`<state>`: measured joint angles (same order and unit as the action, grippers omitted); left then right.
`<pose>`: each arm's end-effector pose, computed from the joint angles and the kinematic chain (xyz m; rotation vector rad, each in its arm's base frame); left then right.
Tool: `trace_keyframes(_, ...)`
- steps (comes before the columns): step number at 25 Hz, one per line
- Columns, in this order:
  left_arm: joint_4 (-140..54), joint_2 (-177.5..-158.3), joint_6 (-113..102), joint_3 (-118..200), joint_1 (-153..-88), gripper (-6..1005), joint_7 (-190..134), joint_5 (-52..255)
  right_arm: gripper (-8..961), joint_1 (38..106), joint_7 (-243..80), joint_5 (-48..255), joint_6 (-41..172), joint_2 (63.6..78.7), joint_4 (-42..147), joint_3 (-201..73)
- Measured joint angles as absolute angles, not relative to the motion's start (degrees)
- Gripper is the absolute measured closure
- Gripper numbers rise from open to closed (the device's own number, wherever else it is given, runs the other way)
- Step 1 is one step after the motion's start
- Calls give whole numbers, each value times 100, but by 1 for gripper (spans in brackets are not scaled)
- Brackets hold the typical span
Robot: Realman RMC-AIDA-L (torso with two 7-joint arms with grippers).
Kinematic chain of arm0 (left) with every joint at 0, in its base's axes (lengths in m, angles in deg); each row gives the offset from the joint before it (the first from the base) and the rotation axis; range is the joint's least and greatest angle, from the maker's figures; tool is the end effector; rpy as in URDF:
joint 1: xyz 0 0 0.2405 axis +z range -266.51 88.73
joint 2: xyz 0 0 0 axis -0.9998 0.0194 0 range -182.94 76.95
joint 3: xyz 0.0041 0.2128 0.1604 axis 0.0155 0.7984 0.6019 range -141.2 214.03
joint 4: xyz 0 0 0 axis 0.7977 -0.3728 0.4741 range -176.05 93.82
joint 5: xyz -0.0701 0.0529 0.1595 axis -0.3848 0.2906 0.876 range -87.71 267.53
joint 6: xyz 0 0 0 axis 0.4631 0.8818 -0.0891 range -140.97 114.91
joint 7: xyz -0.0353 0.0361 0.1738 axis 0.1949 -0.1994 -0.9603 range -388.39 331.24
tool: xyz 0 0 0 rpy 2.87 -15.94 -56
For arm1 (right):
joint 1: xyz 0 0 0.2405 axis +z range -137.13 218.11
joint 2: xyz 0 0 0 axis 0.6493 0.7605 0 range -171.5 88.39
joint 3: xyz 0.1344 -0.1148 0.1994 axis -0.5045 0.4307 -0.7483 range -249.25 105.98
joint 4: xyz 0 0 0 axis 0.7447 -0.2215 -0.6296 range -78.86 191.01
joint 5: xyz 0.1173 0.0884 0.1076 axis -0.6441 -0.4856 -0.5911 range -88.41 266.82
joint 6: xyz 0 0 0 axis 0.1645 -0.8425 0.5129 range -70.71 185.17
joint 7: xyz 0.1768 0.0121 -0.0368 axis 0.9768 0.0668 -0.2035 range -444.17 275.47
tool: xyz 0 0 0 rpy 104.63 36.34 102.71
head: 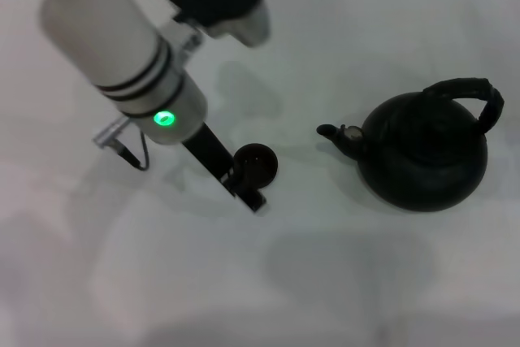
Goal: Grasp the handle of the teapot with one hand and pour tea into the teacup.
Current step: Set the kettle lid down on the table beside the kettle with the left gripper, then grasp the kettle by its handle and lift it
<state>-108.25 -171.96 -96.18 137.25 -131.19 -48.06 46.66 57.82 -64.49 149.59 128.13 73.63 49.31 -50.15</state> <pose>-0.1743 0.3090 -0.1136 -2.7682 -0.9711 0.6329 0.3954 0.3114 0.0747 -1.4584 0.5553 0.5478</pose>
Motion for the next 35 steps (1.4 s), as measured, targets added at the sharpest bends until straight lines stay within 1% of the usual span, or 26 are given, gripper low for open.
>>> trace_keyframes(3, -11484, -17190, -9576, 13281, -12491, 215, -5127, 4688, 80, 5624, -6420, 14969, 12997, 7359, 4789, -4865)
trace_keyframes(6, -12151, -17199, -9301, 12742, -11690, 215, -5763, 4404, 80, 5370, -6112, 14974, 13050, 7365, 4415, -4397)
trace_keyframes(7, -12307, -17199, -9104, 12537, -11328, 215, -6141, 4124, 80, 5241, -5827, 14976, 13009, 7362, 4205, -4140)
trace_keyframes(9, -12357, -17196, -8910, 12370, -11052, 215, -6529, 3830, 80, 4934, -5218, 14994, 12901, 7351, 3699, -3620)
trace_keyframes(10, -12354, -17196, -8721, 12208, -10783, 214, -6935, 3511, 80, 4724, -4848, 15039, 12817, 7351, 3319, -3308)
trace_keyframes(15, -11953, -17198, -8197, 11561, -9966, 214, -8722, 1828, 81, 3646, -2851, 15953, 12289, 7380, 974, -2187)
trace_keyframes(16, -11688, -17198, -8215, 11351, -9758, 214, -9511, 1071, 81, 3461, -2396, 16271, 12220, 7375, 510, -2055)
trace_keyframes(20, -10796, -17200, -8533, 11041, -9214, 215, -12126, -1157, 81, 2998, -1017, 17445, 12347, 7412, -866, -1887)
trace_keyframes(25, -9709, -17195, -8934, 10969, -8889, 214, -13941, -2721, 79, 2834, -425, 17753, 13275, 7432, -1340, -1812)
trace_keyframes(29, -9227, -17193, -8963, 10862, -8888, 213, -14218, -2929, 80, 2867, -385, 17504, 13844, 7450, -1307, -1660)
trace_keyframes(35, -8892, -17196, -8980, 10774, -8903, 215, -14560, -3083, 80, 3098, -461, 17333, 13724, 7441, -1149, -1011)
